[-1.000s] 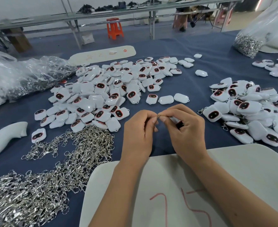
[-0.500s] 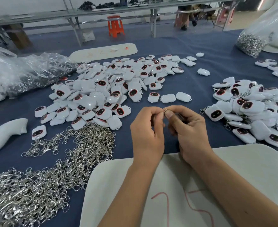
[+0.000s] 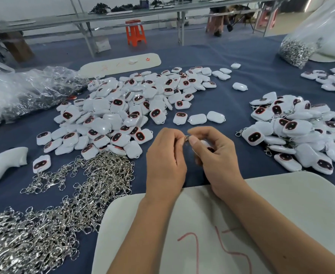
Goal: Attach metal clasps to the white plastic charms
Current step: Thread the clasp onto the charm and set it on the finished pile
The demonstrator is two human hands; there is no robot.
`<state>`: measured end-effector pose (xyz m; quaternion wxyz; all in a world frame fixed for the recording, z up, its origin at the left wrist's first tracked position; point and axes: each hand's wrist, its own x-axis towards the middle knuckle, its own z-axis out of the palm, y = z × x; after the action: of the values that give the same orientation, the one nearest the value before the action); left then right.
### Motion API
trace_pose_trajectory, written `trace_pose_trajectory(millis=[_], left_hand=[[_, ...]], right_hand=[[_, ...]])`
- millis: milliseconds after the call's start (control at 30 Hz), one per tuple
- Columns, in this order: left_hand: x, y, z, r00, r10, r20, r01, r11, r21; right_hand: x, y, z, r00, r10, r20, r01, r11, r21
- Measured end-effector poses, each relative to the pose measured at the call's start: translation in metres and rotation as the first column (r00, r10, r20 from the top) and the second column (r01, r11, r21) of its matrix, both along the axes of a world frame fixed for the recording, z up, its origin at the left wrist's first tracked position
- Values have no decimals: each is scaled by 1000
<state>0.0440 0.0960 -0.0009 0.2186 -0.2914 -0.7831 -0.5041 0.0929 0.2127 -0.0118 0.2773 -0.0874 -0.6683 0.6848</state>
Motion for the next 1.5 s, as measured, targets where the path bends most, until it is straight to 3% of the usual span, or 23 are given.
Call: trace_pose_trajectory(millis=[133, 233, 367, 500, 667, 1000, 1233, 1367, 1500], left_hand=[[-7, -7, 0, 997, -67, -27, 63, 989, -132], [-9, -9, -2, 995, -104, -5, 102, 976, -193], [-9, -7, -5, 988, -144, 53, 153, 964, -219], [-8, -7, -5, 981, -180, 67, 191, 952, -238], [-6, -7, -6, 980, -179, 89, 196, 946, -258], [3, -3, -9, 980, -76, 182, 132, 938, -320], [8, 2, -11, 979, 18, 204, 79, 885, -458], [9, 5, -10, 979, 46, 200, 45, 904, -425], [8, 6, -6, 977, -61, 205, 99, 978, -181]], right_hand=[[-6, 9, -1, 995, -80, 61, 92, 970, -224], [-7, 16, 0, 993, -75, 90, 96, 959, -268], [-6, 18, 1, 996, -48, 79, 60, 987, -150], [-6, 13, 1, 983, -129, 133, 124, 991, 44], [-7, 10, 3, 967, -161, 197, 146, 985, 90], [-4, 8, 3, 939, -273, 209, 187, 915, 356], [-4, 9, 5, 924, -295, 243, 143, 856, 497], [-3, 11, 6, 933, -272, 235, 147, 885, 441], [0, 13, 10, 957, -176, 230, 139, 975, 172]])
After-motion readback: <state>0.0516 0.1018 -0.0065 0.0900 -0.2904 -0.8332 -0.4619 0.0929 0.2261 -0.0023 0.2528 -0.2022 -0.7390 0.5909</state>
